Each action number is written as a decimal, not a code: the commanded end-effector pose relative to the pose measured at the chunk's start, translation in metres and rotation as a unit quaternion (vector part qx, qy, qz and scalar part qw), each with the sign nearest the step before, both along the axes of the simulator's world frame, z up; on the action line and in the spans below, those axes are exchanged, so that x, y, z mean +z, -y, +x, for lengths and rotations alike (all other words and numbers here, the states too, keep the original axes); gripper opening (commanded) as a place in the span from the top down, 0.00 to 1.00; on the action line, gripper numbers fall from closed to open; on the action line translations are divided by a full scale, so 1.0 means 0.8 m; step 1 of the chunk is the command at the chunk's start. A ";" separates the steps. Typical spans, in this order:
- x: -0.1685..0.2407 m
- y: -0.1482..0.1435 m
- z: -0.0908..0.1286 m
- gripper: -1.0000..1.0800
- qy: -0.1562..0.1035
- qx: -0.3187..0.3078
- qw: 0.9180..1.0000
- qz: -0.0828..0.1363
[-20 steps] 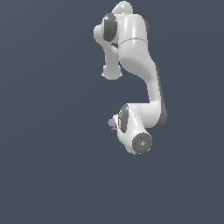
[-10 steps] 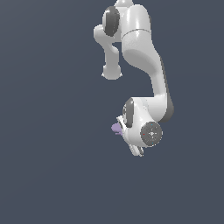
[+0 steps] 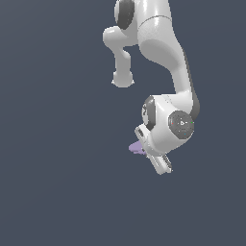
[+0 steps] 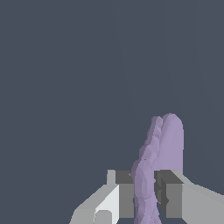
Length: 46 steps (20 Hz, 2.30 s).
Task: Pick up the object and move it to a goal position.
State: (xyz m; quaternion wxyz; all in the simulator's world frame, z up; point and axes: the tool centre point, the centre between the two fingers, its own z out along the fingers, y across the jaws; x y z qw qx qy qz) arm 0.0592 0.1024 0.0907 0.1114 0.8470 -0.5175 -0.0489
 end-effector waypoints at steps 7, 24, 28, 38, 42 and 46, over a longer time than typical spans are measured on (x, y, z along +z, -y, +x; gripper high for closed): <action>0.047 -0.031 0.029 1.00 0.104 0.012 0.994 0.012; 0.150 -0.090 0.052 1.00 0.298 0.035 0.953 0.036; 0.174 -0.102 0.051 1.00 0.341 0.041 0.938 0.041; 0.224 -0.127 0.041 1.00 0.428 0.051 0.901 0.049; 0.235 -0.133 0.038 1.00 0.448 0.053 0.891 0.049; 0.242 -0.135 0.036 1.00 0.460 0.054 0.885 0.049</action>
